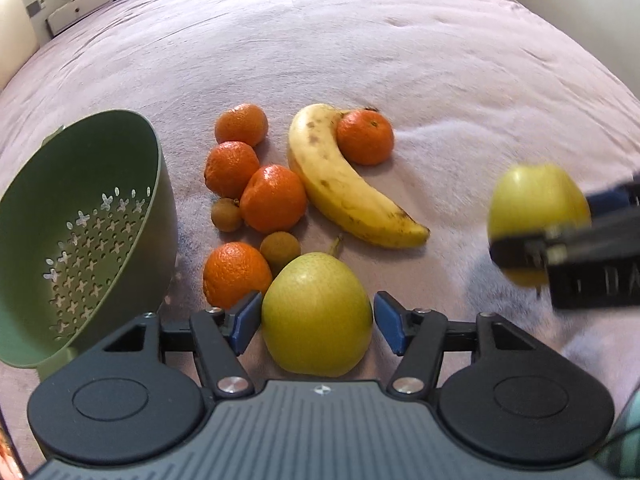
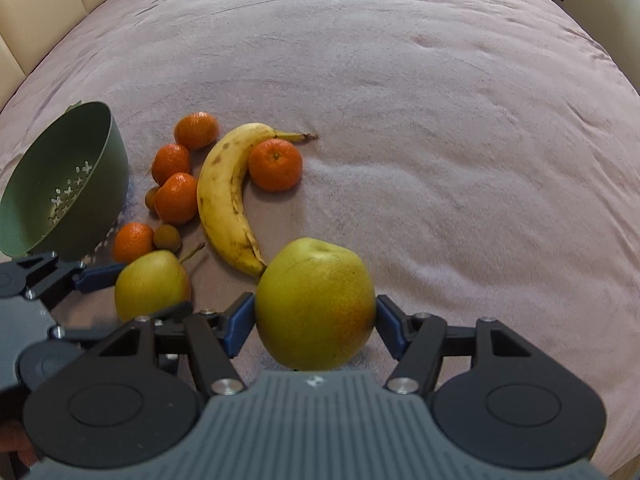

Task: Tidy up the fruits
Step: 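Close the left tool on the yellow pear while the right tool grasps the green-yellow pear, then carry both pears over the green colander with both tools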

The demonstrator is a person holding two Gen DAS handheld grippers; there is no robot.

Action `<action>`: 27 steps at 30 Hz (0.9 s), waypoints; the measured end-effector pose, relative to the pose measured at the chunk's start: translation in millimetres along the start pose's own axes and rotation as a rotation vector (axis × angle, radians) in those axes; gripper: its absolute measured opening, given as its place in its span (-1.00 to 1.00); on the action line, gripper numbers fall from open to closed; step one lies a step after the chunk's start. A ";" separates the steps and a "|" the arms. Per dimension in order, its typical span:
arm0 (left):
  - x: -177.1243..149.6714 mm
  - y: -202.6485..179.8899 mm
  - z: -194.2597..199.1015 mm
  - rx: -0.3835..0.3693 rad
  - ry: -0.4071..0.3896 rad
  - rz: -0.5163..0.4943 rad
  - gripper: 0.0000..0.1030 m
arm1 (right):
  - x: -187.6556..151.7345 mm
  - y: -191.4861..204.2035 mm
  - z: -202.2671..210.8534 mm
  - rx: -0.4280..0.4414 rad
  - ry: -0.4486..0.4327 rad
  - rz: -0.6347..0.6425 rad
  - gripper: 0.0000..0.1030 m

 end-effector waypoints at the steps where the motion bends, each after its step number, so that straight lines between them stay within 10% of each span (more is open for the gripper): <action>1: 1.1 -0.1 0.1 -0.005 -0.008 0.005 0.44 | -1.4 0.4 -2.1 -0.004 0.005 0.005 0.21; 27: 13.0 30.2 79.2 0.015 -0.164 0.053 0.33 | 7.1 26.2 31.4 0.018 -0.078 0.080 0.21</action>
Point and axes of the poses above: each gripper's, at about its wrist camera, not at the fingertips, and z roughly against the way its jaws point, y to its left, x to its top, the point moved 3 cm from there along -z, roughly the way its jaws point, and after that the axes turned 5 degrees about x, right-handed, at the moved point
